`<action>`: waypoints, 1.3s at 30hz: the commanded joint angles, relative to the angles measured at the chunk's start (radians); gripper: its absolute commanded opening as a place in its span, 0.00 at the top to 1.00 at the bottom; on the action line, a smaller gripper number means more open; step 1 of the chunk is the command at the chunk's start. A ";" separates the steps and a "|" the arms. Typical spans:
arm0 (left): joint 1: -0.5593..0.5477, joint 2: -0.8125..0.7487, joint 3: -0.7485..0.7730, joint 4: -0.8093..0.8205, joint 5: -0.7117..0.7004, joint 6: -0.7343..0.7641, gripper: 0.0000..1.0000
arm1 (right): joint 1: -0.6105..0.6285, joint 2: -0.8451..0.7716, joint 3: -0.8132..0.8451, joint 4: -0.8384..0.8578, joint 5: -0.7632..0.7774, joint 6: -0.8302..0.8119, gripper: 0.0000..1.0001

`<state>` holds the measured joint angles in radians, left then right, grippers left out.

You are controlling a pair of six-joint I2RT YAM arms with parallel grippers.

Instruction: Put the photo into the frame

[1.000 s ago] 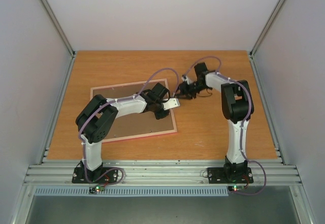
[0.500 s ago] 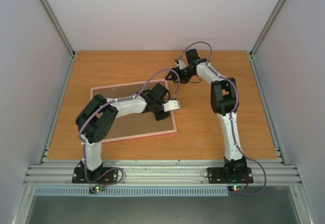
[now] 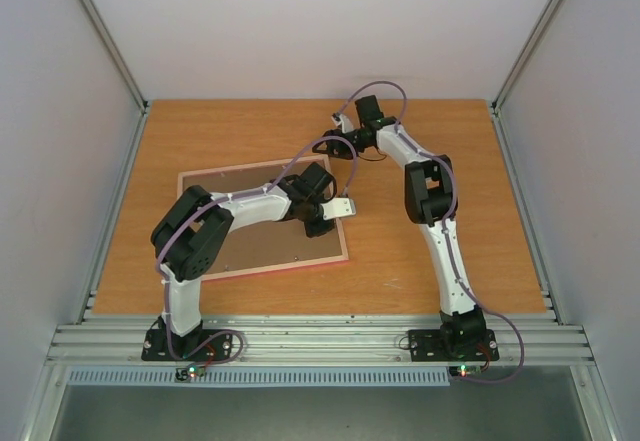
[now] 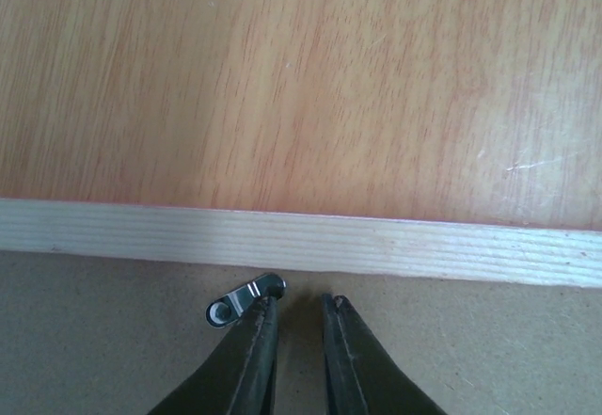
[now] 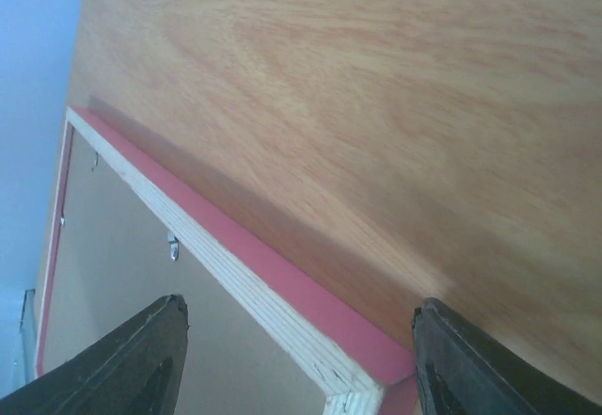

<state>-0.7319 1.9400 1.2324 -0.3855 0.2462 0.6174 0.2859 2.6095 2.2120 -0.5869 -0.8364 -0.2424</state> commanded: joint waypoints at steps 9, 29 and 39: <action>0.006 0.060 0.049 -0.032 -0.065 0.034 0.86 | 0.010 0.055 0.006 -0.049 -0.046 -0.032 0.61; 0.024 0.046 0.033 0.058 -0.171 0.033 0.88 | -0.005 -0.016 -0.172 -0.151 -0.010 -0.098 0.84; 0.111 -0.165 -0.097 0.040 -0.033 0.034 0.81 | -0.022 -0.056 -0.175 -0.142 -0.018 -0.073 0.84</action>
<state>-0.6685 1.8877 1.1969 -0.3843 0.1745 0.6395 0.2626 2.5603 2.0682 -0.6277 -0.9001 -0.3134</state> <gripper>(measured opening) 0.177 0.163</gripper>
